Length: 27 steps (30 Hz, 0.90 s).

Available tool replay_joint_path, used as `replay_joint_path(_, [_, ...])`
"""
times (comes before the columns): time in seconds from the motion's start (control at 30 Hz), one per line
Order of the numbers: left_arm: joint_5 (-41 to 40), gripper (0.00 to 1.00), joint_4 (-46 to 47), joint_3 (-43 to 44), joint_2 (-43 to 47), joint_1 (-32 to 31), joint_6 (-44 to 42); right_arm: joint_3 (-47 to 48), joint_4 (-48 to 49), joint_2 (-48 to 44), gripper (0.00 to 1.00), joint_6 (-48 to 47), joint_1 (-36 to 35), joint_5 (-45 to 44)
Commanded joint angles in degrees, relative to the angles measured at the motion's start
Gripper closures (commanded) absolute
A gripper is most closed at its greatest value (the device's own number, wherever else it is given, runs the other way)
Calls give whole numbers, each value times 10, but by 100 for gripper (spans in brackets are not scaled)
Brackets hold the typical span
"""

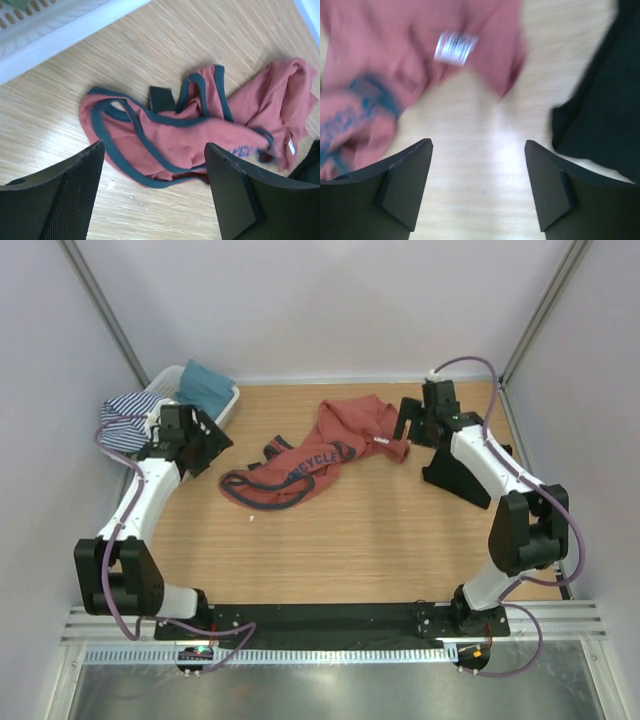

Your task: Fold and stack the tank tops

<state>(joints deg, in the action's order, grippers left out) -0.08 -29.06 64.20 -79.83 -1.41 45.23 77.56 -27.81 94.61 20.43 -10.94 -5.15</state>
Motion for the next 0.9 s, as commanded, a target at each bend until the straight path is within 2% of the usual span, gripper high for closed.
replay_joint_path(0.0, [17,18,15,15,45,-2,-6,-50,6,-82,21,4,-28,68])
replay_joint_path(0.03, [19,18,17,9,56,-3,-8,-69,6,-93,28,0,-30,86])
replay_joint_path(0.07, [18,19,17,0,68,-10,-15,-79,3,-110,42,-3,-36,88])
replay_joint_path(0.13, [18,22,16,-19,99,-26,-24,-107,5,-123,47,-9,-42,72])
replay_joint_path(0.27, [10,27,19,-43,124,-114,-22,-116,16,-95,44,-6,-43,35])
replay_joint_path(0.4, [-17,33,37,-53,103,-204,-17,-93,30,-44,42,10,-43,23])
replay_joint_path(0.53, [-23,52,79,-51,18,-281,-16,-76,37,-24,41,20,-42,3])
replay_joint_path(0.63, [-38,53,96,-17,-41,-319,-14,-77,43,-22,42,23,-41,1])
replay_joint_path(0.7, [-50,48,98,20,-101,-337,-18,-81,49,-27,42,27,-41,3])
replay_joint_path(0.87, [-88,48,86,83,-211,-342,-38,-92,52,-44,42,28,-42,12])
